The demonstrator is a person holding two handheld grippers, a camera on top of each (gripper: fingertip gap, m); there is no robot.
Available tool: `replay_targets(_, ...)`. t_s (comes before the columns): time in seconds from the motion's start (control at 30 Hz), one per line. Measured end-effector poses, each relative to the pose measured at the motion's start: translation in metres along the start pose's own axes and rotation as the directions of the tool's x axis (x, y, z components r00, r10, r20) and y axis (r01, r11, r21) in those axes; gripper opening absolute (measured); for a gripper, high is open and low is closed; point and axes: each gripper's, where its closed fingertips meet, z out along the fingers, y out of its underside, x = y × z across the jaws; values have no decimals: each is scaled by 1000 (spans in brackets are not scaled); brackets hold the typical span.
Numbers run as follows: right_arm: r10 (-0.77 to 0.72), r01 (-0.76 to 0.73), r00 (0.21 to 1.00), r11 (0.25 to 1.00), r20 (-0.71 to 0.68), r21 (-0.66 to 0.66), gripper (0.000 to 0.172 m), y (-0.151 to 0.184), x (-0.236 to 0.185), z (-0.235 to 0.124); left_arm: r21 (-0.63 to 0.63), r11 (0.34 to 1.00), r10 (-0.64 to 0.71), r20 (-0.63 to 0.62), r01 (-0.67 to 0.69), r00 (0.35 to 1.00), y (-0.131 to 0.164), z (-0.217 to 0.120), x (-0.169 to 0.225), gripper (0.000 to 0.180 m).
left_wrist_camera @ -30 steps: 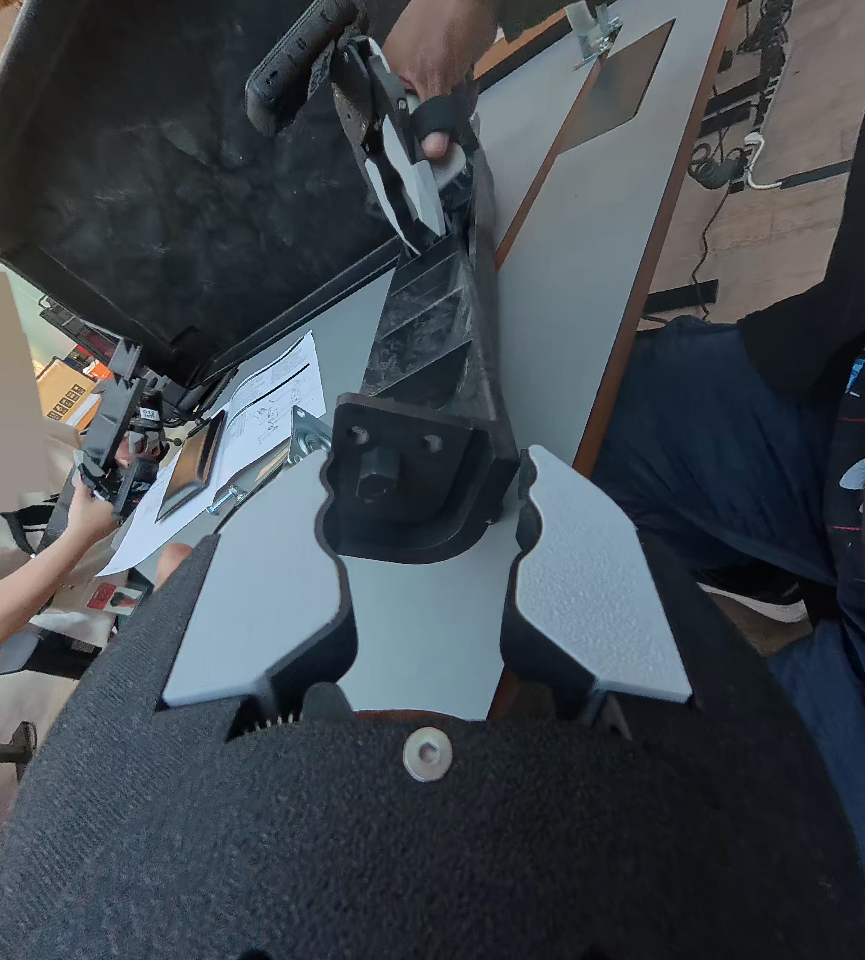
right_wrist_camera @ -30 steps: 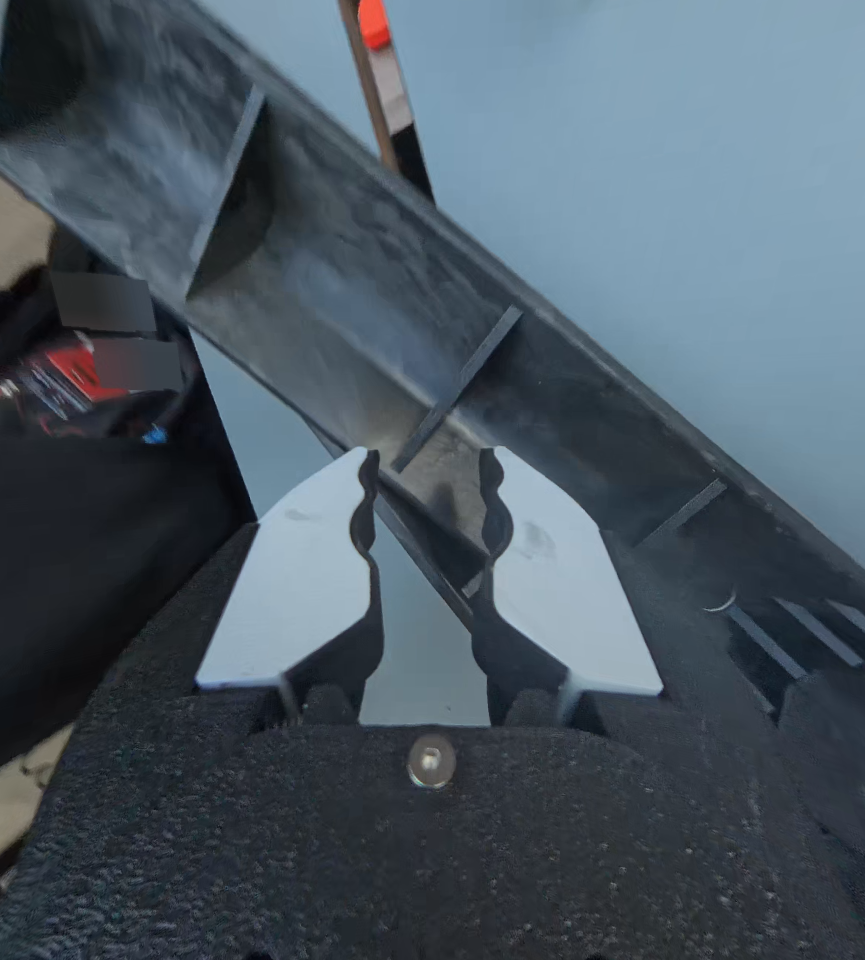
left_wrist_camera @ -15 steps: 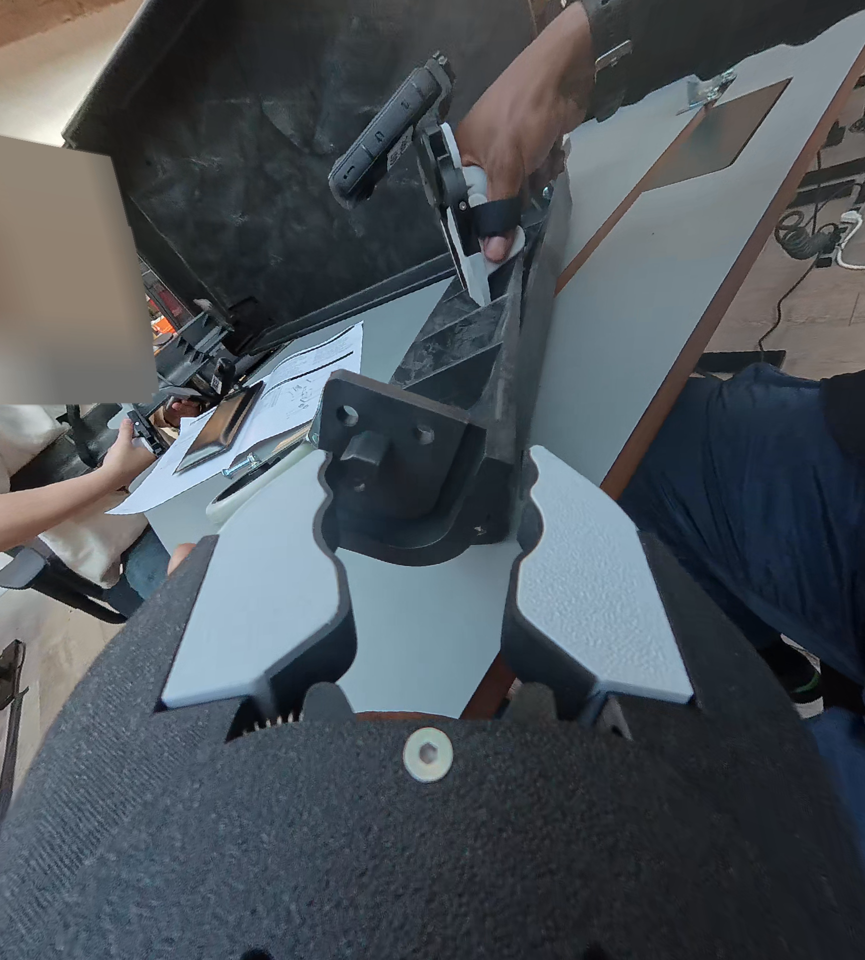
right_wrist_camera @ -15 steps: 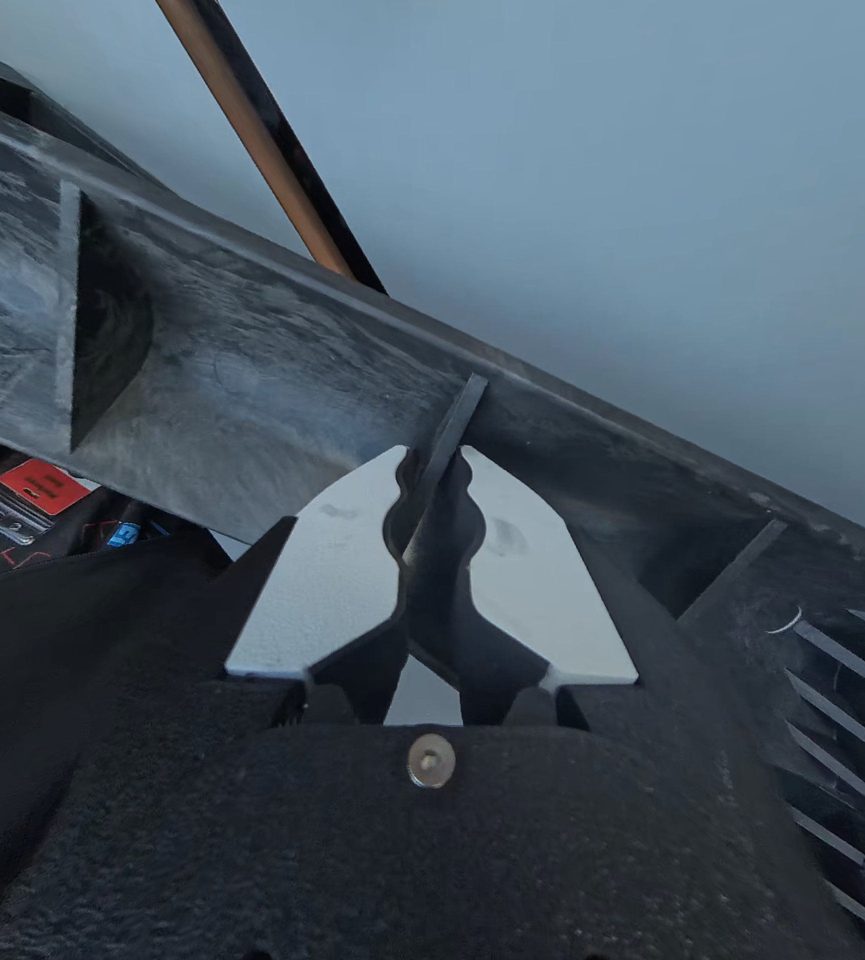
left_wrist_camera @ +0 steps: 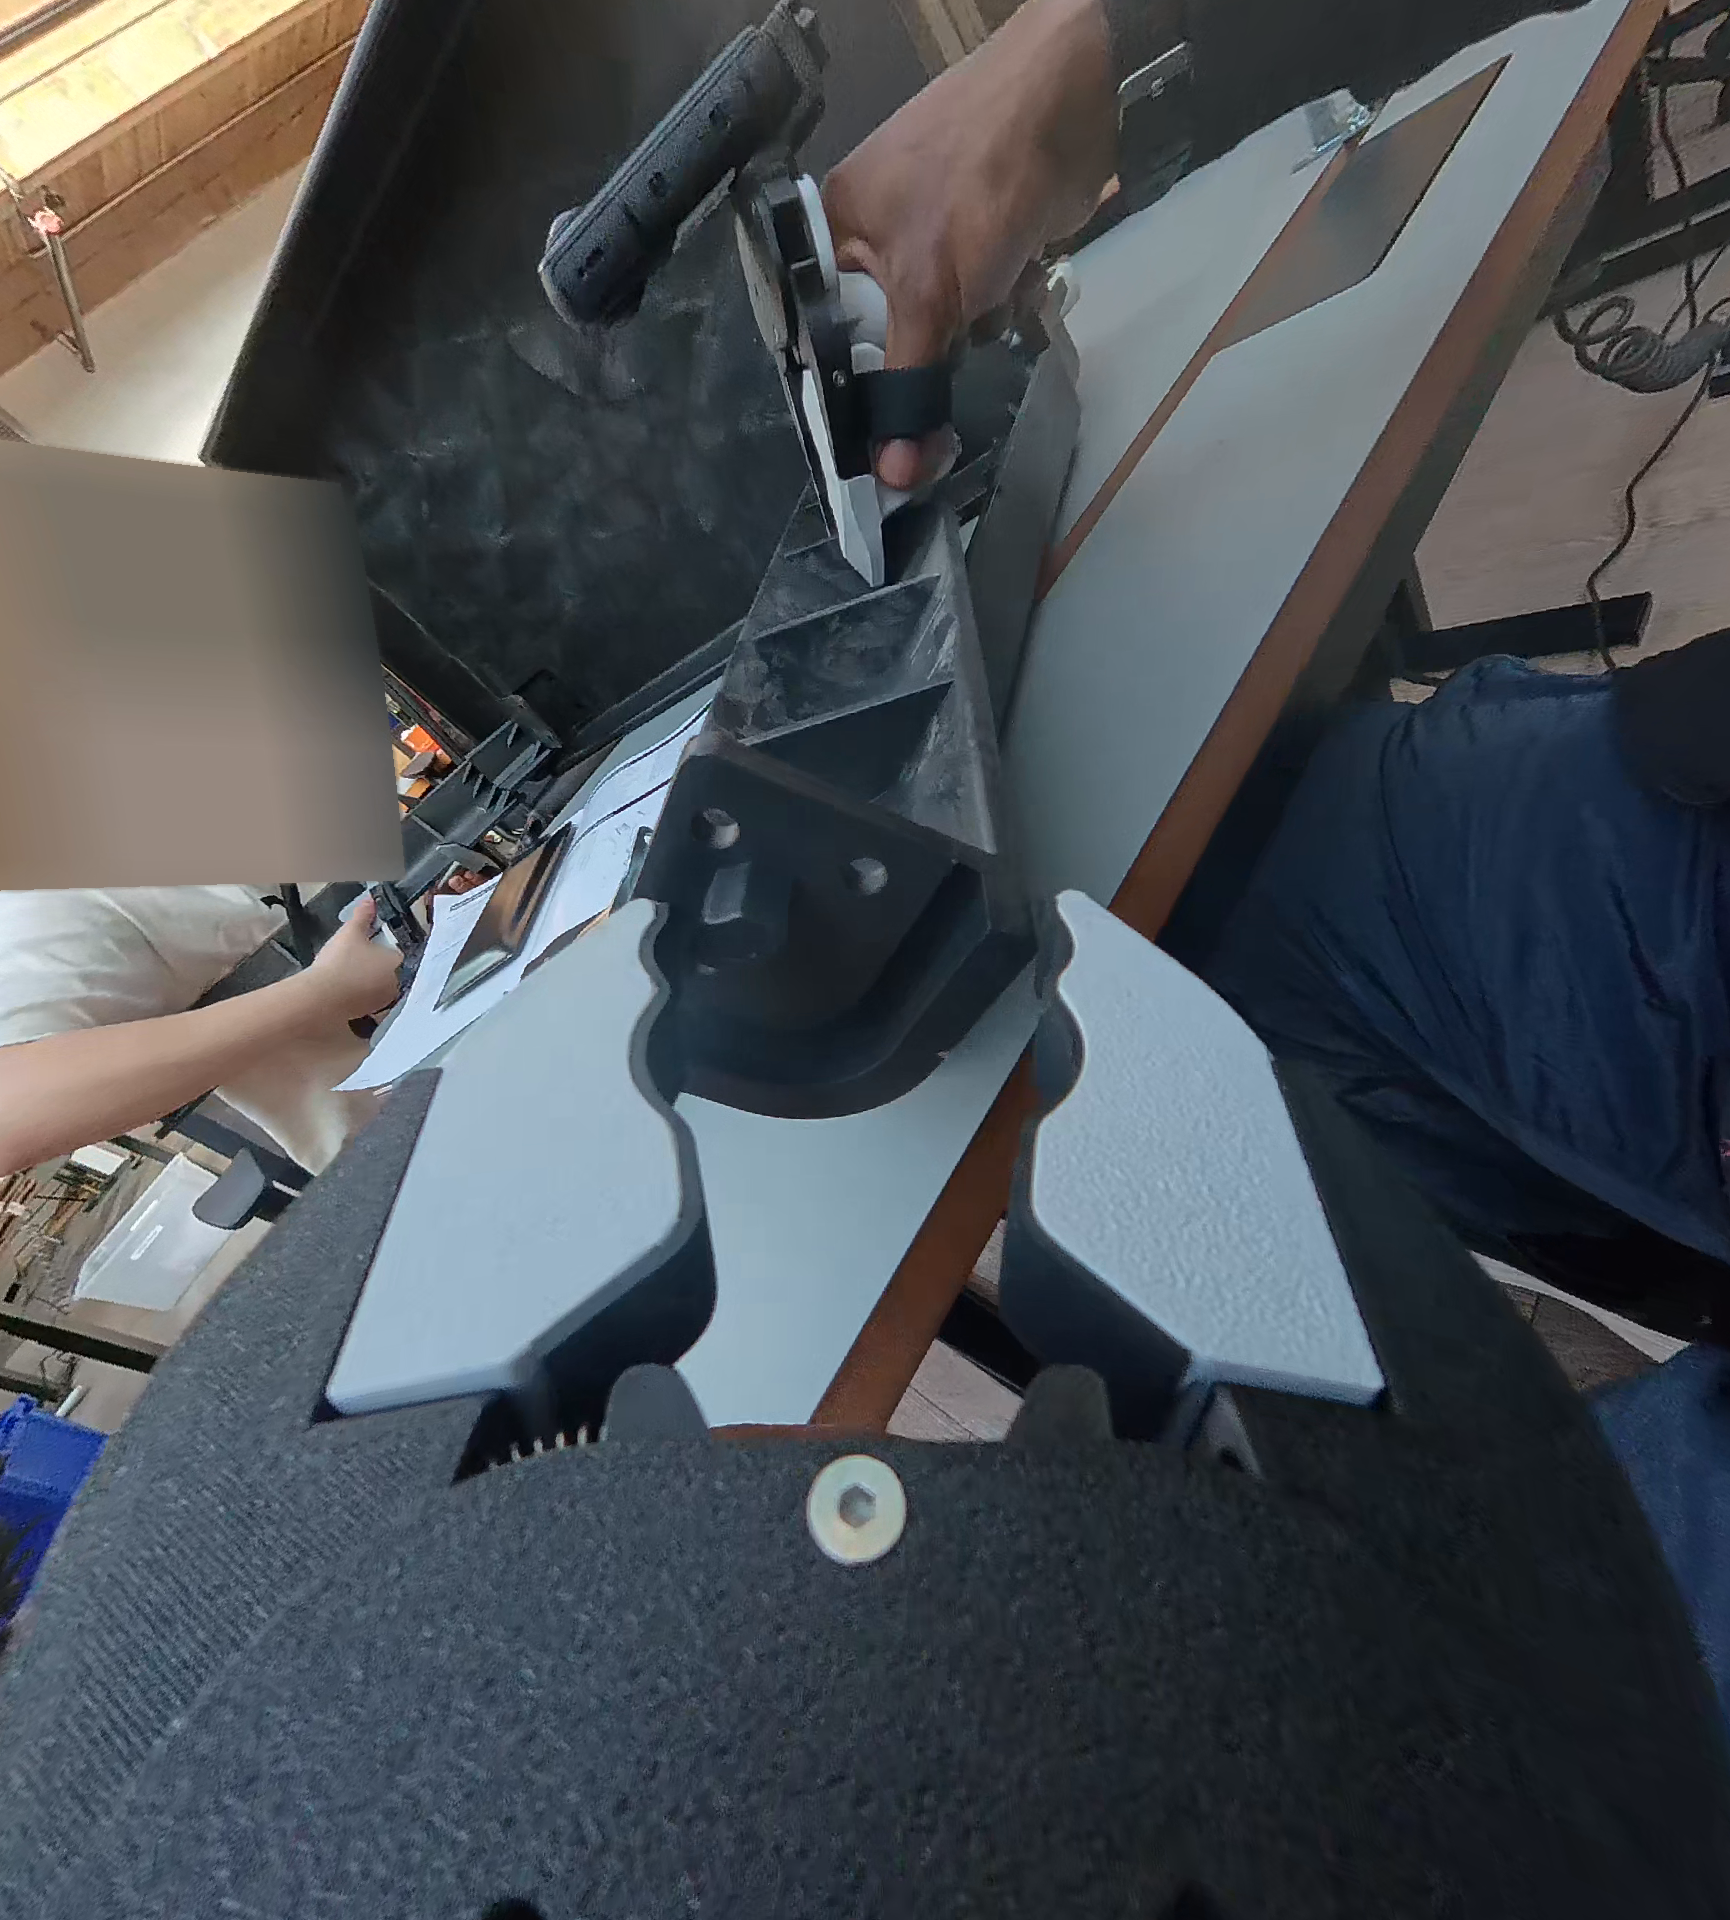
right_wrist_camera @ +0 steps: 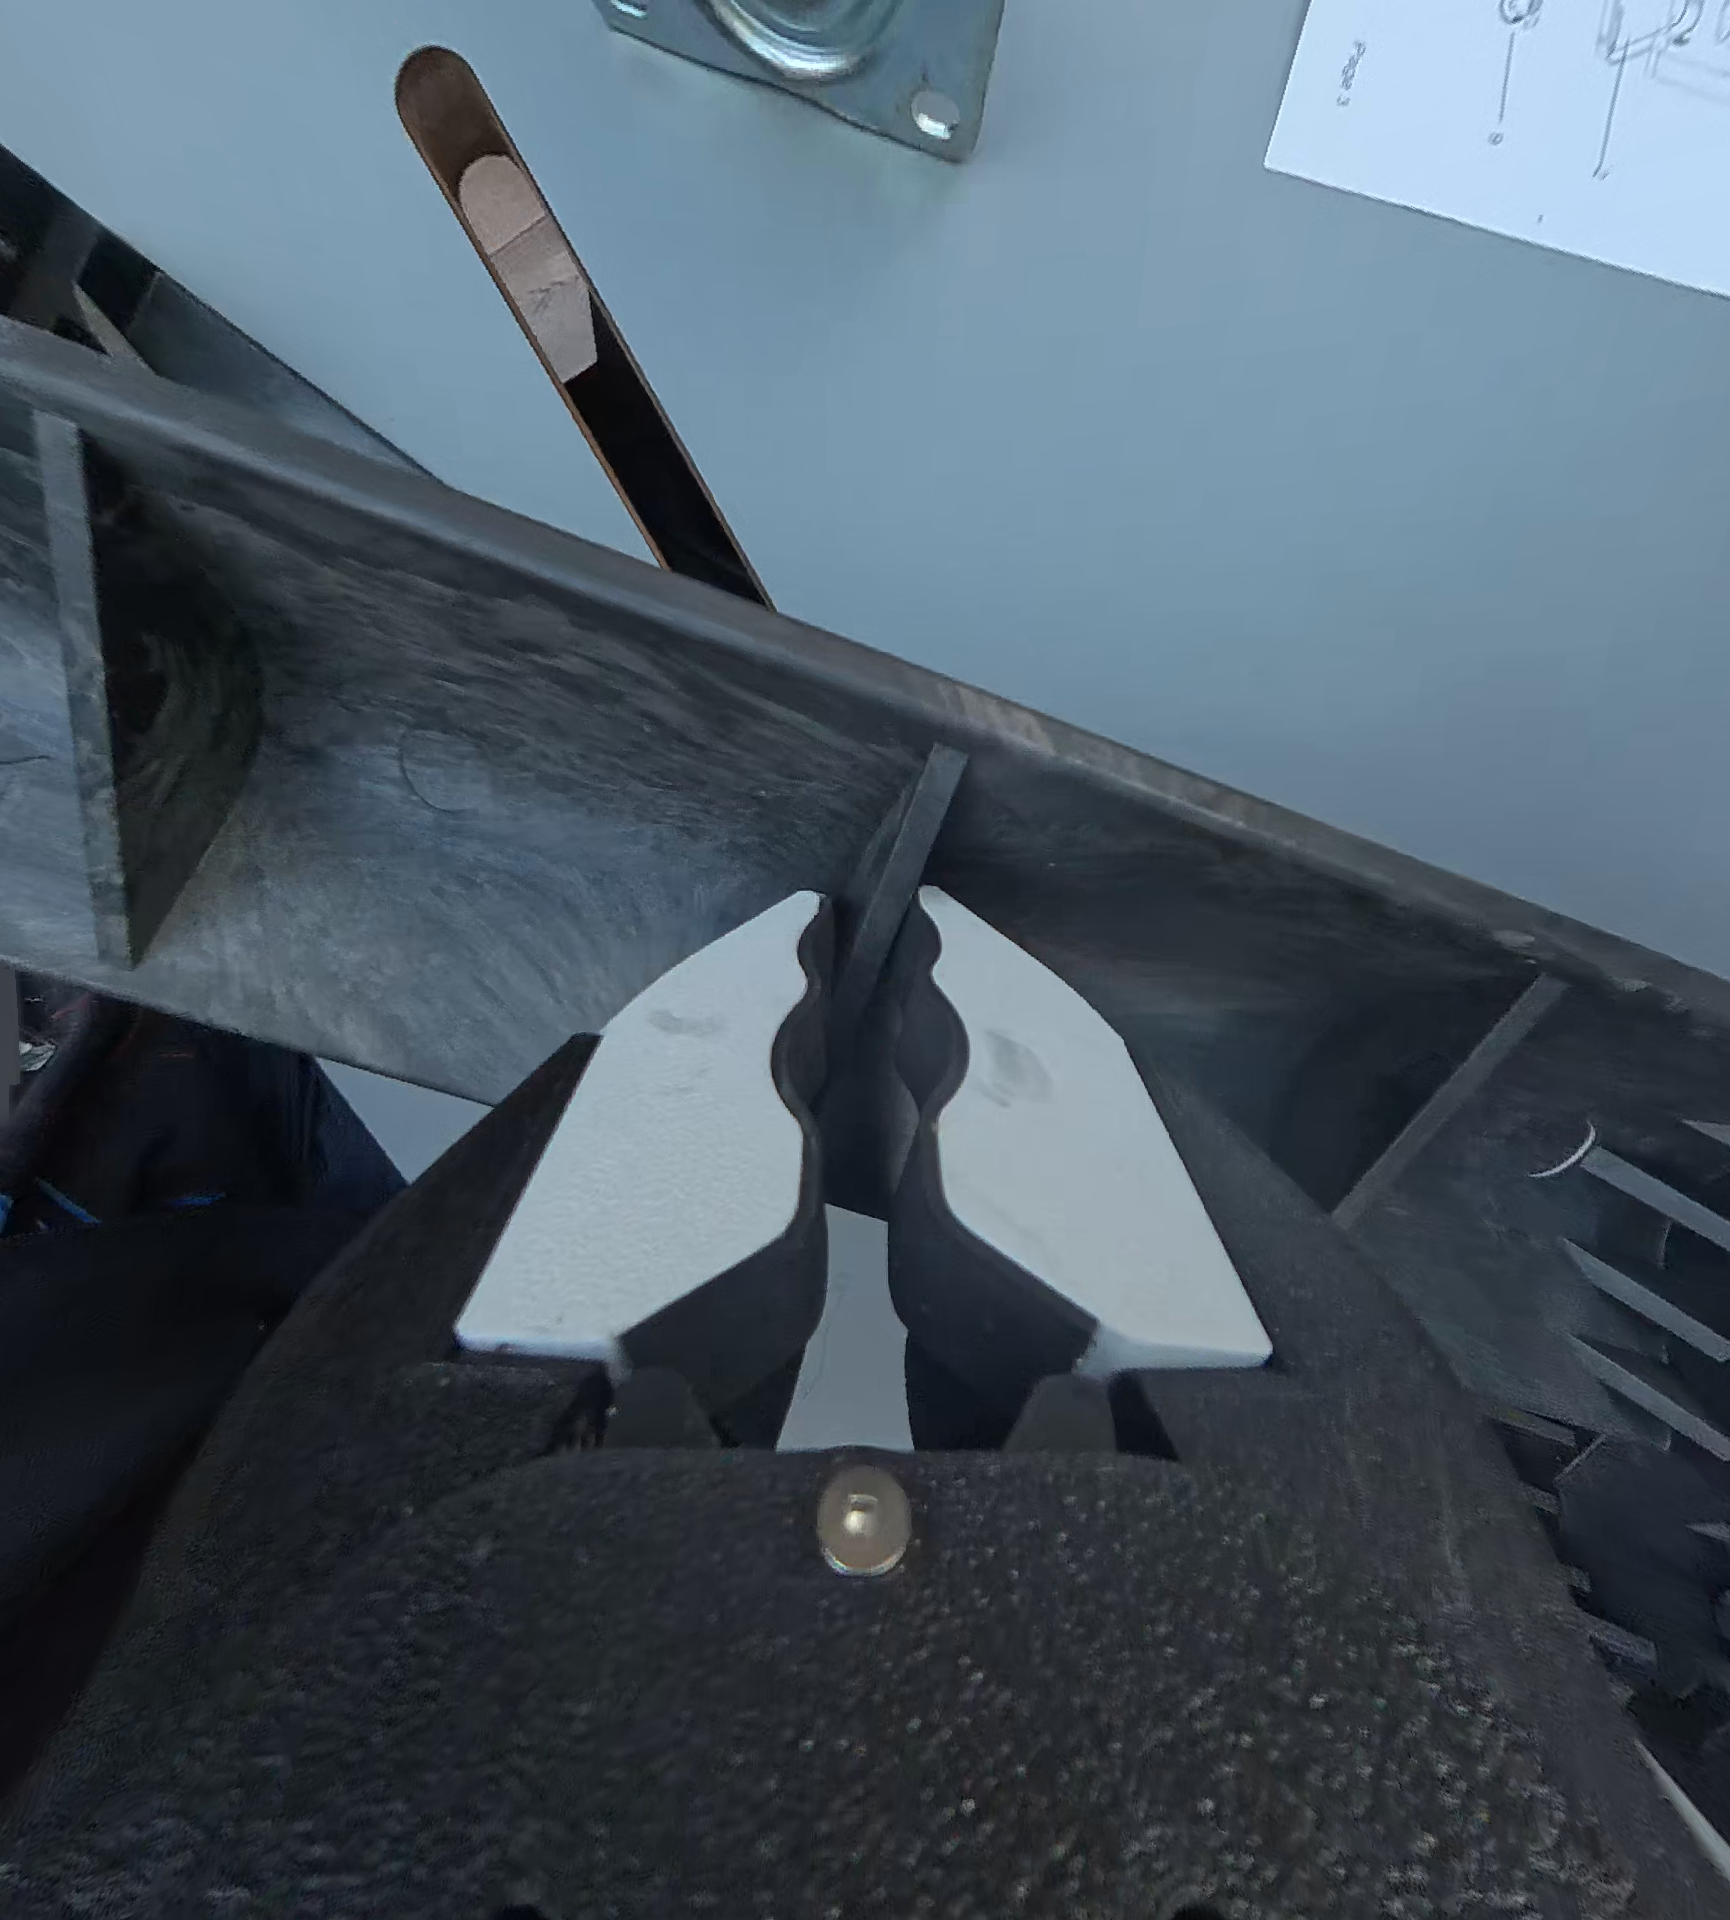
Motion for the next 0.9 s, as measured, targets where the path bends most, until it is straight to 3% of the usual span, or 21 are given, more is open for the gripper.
replay_targets(0.1, 0, 3, 999, 998, -43, 70, 9, -1, -9, -10, 24, 999, -28, 25, 28, 999, -7, -12, 7, 63)
replay_targets(0.3, 64, -49, 996, 974, -60, 222, 7, -4, -24, -15, 98, 961, -261, 4, 260, 965, -15, -40, 27, 70)
replay_targets(0.37, 80, -66, 996, 967, -48, 247, 7, -3, -26, -14, 138, 909, -398, 4, 394, 917, -15, -47, 34, 70)
replay_targets(0.5, 81, -60, 994, 963, -68, 262, 8, 3, -33, -9, 133, 724, -673, -78, 677, 735, -9, -44, 67, 73)
replay_targets(0.67, 53, -21, 994, 951, -94, 309, 8, 7, -53, -15, 130, 611, -764, -160, 781, 625, -18, -33, 110, 75)
replay_targets(0.9, -42, 115, 979, 922, -200, 371, 8, 21, -88, -52, 171, 499, -812, -251, 850, 527, -42, -27, 123, 73)
